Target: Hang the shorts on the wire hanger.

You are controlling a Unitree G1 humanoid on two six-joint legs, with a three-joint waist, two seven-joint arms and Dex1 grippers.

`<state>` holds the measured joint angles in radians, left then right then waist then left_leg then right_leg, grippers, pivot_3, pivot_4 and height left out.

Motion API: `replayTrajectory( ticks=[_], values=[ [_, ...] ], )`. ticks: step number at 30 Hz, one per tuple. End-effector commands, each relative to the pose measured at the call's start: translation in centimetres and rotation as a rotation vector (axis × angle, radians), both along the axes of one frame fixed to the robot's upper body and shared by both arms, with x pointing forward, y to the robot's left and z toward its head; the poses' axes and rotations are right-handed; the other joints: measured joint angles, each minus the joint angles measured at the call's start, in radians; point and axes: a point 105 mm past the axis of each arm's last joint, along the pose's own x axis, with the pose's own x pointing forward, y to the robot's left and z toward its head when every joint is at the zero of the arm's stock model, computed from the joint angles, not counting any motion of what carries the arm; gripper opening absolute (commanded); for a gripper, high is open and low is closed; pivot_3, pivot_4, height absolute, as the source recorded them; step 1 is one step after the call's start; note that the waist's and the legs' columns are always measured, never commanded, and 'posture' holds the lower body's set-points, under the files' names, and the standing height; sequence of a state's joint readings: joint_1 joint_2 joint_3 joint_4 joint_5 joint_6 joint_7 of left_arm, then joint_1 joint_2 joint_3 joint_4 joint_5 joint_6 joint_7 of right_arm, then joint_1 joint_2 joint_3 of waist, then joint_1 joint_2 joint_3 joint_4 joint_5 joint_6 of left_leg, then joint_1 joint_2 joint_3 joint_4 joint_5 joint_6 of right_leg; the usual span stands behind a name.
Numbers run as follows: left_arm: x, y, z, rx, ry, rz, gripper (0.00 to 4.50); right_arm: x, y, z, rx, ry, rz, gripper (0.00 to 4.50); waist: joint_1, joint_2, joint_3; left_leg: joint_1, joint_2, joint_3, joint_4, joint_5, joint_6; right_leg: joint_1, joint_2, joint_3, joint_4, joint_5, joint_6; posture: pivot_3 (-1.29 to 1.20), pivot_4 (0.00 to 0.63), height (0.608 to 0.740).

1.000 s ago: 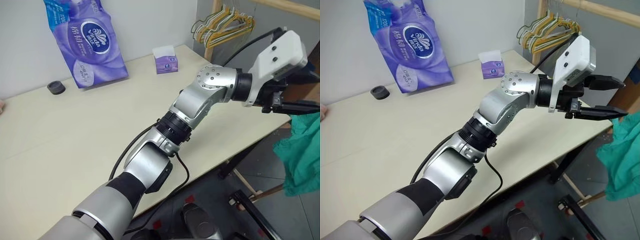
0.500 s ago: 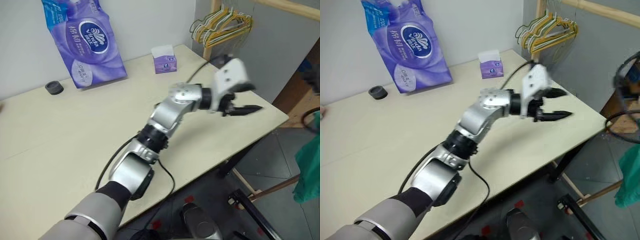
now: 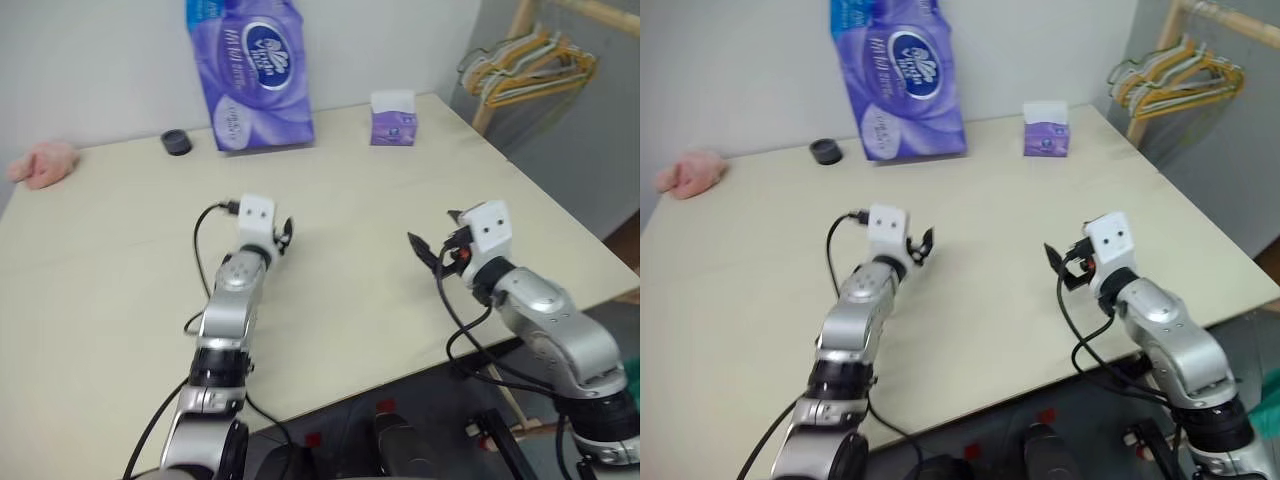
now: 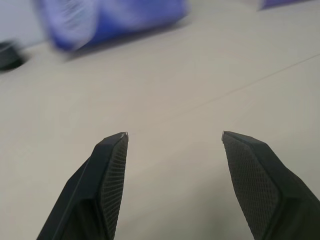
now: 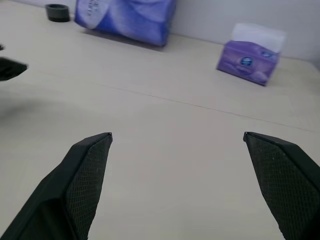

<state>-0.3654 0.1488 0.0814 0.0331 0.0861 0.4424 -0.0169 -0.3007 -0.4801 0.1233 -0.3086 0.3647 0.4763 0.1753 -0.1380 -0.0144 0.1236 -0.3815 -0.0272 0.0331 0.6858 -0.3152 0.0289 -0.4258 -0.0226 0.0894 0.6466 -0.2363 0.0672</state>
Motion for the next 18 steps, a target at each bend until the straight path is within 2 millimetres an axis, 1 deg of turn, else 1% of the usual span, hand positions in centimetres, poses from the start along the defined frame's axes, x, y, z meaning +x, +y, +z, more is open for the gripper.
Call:
replayTrajectory(
  ticks=[1,3,7,9,12,18],
  values=[
    [-1.5,1.2,1.4,-0.020,-0.114,0.098,3.20,1.4,1.5,0.1,0.021,-0.074,0.019,4.49,0.034,-0.003,-0.003,0.000,0.000,-0.001,0.001,0.000,0.000,0.000,0.000,-0.001,0.000,0.001,-0.002,-0.04,0.065,0.740],
    [-2.2,1.6,0.4,-0.058,-0.096,0.127,3.20,2.1,2.3,-0.6,0.043,-0.072,0.020,4.49,0.063,-0.005,-0.004,0.000,0.001,-0.001,0.004,0.000,0.000,0.001,0.000,-0.003,0.001,0.003,-0.005,-0.02,0.061,0.740],
    [-2.4,2.0,0.1,-0.113,-0.097,0.131,3.20,2.9,3.0,-1.7,0.050,-0.065,0.028,4.49,0.109,-0.011,-0.009,0.000,0.001,-0.004,0.011,0.000,0.001,0.004,0.000,-0.010,0.003,0.008,-0.011,0.02,0.059,0.740],
    [-2.4,2.2,0.1,-0.118,-0.101,0.138,3.20,3.1,3.2,-2.0,0.064,-0.061,0.029,4.49,0.116,-0.014,-0.014,0.000,0.002,-0.007,0.011,0.001,0.000,0.005,0.000,-0.017,0.002,0.009,-0.012,0.04,0.060,0.740],
    [-2.0,2.8,0.5,-0.109,-0.119,0.145,3.20,3.1,3.5,-2.8,0.083,-0.047,0.046,4.49,0.124,-0.014,-0.016,0.000,0.002,-0.010,0.011,0.003,-0.002,0.005,0.000,-0.019,0.003,0.011,-0.014,0.08,0.066,0.740],
    [-1.9,2.9,0.5,-0.098,-0.117,0.134,3.20,3.1,3.0,-3.5,0.102,-0.035,0.040,4.49,0.147,-0.014,-0.016,0.000,0.002,-0.018,0.011,0.006,-0.007,0.005,0.002,-0.024,0.007,0.011,-0.016,0.15,0.071,0.740]
  ],
)
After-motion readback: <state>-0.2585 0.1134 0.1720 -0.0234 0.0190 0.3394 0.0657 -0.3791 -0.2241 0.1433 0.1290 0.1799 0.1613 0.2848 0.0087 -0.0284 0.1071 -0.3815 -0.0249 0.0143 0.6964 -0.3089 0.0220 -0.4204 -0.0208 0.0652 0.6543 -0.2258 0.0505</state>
